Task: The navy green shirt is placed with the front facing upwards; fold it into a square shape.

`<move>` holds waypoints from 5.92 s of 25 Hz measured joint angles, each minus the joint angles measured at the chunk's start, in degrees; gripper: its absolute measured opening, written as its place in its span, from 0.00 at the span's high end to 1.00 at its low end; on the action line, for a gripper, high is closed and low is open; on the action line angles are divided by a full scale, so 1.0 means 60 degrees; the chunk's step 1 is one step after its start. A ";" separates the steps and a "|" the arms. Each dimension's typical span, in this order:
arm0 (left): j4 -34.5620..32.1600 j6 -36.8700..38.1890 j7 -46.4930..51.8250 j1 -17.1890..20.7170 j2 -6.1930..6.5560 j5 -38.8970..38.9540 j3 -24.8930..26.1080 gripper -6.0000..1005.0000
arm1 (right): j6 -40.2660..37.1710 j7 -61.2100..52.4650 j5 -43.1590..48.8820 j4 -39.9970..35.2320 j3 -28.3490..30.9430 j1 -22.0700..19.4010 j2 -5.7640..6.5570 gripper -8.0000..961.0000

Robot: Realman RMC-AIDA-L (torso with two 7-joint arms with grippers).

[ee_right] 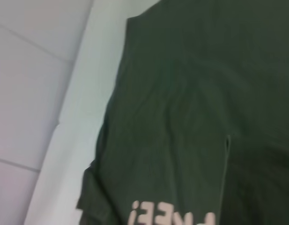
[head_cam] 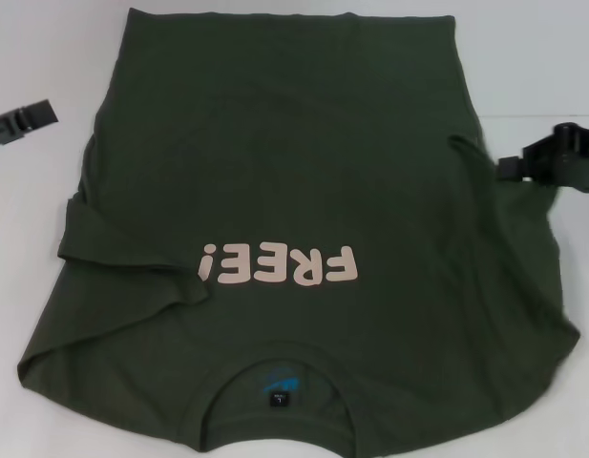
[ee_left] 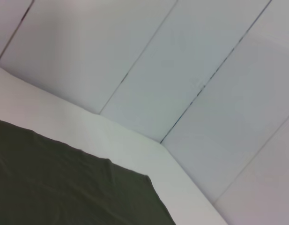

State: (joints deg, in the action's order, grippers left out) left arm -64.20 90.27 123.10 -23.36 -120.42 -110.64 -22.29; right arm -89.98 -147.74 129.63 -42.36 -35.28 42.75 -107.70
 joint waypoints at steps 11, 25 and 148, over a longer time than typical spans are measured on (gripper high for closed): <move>0.0178 -0.0086 -0.0033 0.0134 0.0017 0.0359 0.0232 0.08 | 0.1422 -0.0057 0.0083 0.1456 -0.1280 0.0616 -0.0438 0.96; 0.0383 -0.0057 -0.0167 0.0241 0.0017 0.0754 0.0495 0.08 | 0.2922 0.0427 -0.1063 0.2305 -0.0407 0.0140 -0.0720 0.91; 0.2973 -0.0404 0.3124 -0.0754 0.0658 -0.4785 0.0291 0.96 | -0.1341 0.1728 0.0424 0.1102 -0.0229 -0.1742 0.0854 0.22</move>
State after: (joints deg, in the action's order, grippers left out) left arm -46.36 87.85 141.84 -27.89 -116.47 -139.35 -20.55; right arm -98.03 -137.38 132.17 -35.75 -36.65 32.30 -102.58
